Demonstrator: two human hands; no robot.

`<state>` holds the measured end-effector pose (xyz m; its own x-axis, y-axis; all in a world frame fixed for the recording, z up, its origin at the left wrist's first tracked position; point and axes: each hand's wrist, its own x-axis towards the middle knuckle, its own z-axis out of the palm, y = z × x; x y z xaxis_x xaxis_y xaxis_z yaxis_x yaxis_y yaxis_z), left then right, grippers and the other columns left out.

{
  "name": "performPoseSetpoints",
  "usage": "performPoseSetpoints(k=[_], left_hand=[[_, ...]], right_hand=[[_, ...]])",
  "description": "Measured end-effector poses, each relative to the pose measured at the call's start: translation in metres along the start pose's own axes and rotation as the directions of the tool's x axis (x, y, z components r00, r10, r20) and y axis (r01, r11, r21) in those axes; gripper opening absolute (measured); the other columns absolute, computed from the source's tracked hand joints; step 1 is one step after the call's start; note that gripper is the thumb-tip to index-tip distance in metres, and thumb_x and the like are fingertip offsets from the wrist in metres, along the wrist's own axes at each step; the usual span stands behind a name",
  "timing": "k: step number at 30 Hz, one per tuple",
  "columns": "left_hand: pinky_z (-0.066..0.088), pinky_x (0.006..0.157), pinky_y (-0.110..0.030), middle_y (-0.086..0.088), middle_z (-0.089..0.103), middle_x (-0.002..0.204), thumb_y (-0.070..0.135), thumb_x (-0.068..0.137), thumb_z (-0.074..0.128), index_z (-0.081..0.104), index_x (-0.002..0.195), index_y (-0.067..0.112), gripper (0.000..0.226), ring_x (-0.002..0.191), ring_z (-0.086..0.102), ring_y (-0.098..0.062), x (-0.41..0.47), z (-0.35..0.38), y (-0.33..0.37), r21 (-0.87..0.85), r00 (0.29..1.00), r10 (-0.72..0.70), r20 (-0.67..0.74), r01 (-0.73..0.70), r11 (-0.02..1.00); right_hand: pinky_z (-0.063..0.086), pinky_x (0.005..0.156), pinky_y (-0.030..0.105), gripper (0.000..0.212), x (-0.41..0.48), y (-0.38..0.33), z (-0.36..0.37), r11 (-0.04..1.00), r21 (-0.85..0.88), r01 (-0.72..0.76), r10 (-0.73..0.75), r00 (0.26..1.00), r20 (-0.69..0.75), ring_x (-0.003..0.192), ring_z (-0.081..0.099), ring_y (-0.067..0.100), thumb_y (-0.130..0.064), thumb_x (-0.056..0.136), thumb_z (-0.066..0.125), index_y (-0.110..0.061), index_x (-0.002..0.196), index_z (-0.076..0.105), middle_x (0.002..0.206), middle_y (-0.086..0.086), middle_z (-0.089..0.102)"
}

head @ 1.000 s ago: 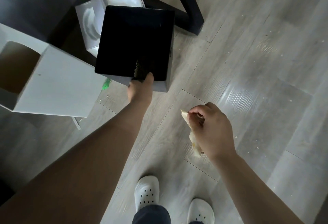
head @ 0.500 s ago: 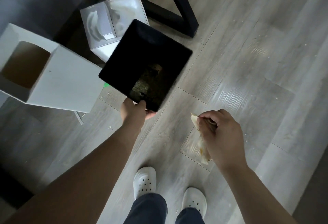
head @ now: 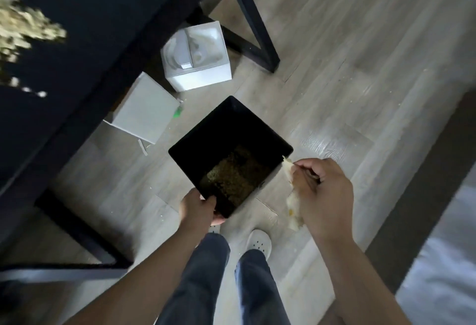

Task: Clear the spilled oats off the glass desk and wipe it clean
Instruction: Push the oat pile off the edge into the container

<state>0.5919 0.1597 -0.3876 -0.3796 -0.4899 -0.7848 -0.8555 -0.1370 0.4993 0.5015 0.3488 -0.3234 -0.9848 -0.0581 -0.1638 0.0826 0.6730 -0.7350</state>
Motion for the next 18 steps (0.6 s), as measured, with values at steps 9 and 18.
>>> performPoseSetpoints(k=[9, 18], left_hand=[[0.059, 0.062, -0.046, -0.022, 0.068, 0.080, 0.000, 0.091, 0.048, 0.053, 0.093, 0.006, 0.008, 0.062, 0.069, -0.037, -0.154, -0.062, -0.001, 0.071, 0.999, -0.024, -0.036, 0.027, 0.997], [0.055, 0.053, -0.042, -0.019, 0.069, 0.072, 0.001, 0.086, 0.049, 0.053, 0.080, 0.008, 0.010, 0.061, 0.069, -0.034, -0.243, -0.117, -0.019, 0.073, 0.994, -0.020, -0.106, 0.027, 0.997]], right_hand=[[0.051, 0.074, 0.033, 0.008, -0.091, -0.070, -0.096, 0.999, -0.037, 0.004, 0.000, 0.995, 0.095, 0.083, 0.060, 0.014, -0.020, 0.088, 0.064, -0.023, 0.093, 0.070, 0.092, -0.006, 0.059], [0.046, 0.067, 0.020, 0.007, -0.131, -0.143, -0.136, 0.986, -0.040, 0.163, -0.154, 0.972, 0.178, 0.079, 0.060, 0.010, -0.019, 0.088, 0.065, -0.021, 0.092, 0.070, 0.089, -0.007, 0.061]])
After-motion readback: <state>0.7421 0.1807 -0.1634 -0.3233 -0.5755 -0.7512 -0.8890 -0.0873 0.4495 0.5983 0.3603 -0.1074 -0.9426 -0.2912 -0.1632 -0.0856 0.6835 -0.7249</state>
